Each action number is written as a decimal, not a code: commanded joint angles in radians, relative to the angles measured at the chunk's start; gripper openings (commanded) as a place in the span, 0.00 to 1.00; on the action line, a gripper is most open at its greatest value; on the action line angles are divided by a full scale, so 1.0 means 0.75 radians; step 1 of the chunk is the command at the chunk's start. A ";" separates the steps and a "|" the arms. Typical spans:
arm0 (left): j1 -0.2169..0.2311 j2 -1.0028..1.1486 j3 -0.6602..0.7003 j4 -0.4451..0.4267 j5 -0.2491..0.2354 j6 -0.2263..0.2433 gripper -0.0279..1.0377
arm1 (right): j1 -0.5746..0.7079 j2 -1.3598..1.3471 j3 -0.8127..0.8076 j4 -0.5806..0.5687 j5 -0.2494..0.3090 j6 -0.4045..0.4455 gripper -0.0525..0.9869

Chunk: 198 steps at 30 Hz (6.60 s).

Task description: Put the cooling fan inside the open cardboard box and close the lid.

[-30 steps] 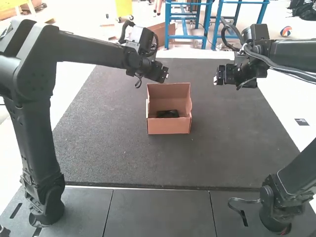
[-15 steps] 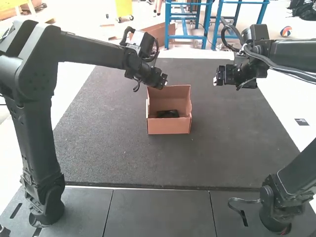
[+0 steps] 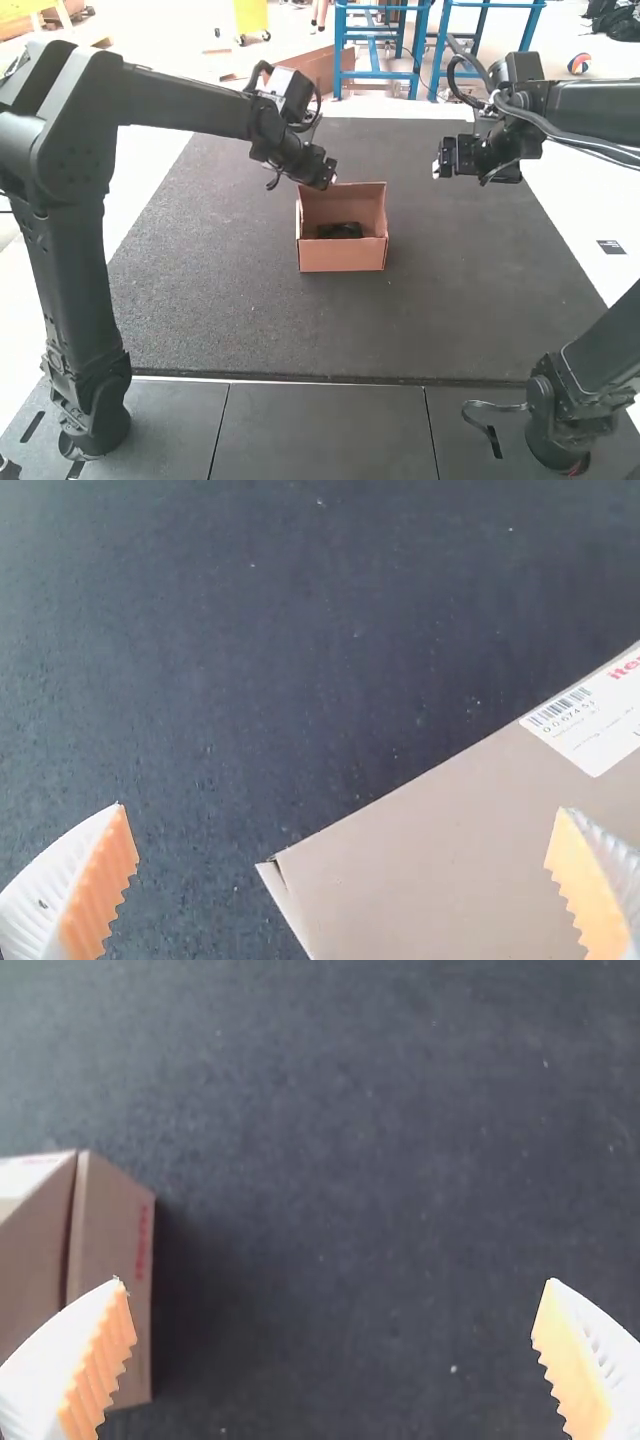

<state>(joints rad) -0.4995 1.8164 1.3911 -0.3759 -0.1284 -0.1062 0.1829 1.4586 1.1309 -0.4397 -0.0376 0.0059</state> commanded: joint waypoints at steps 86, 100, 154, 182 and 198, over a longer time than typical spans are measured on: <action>0.036 -1.450 -1.170 0.826 -0.201 -0.028 0.93 | -0.039 -1.362 -0.724 0.592 0.028 -0.075 0.92; 0.038 -1.935 -1.497 0.925 -0.236 0.068 0.94 | -0.045 -1.568 -0.919 0.717 0.105 -0.075 0.92; 0.472 -2.410 -1.857 0.616 0.030 -0.079 0.93 | -0.060 -1.949 -1.510 0.744 0.156 -0.112 0.92; 0.723 -2.422 -1.859 0.497 0.114 0.066 0.93 | -0.060 -1.949 -1.510 0.627 0.197 -0.026 0.92; 0.723 -2.424 -1.857 0.499 0.114 0.066 0.93 | -0.060 -1.949 -1.508 0.623 0.195 -0.028 0.92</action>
<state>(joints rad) 0.0399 0.0200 0.0059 -0.0109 -0.0547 -0.0673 0.1547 0.0071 0.0036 0.0204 0.0952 -0.0227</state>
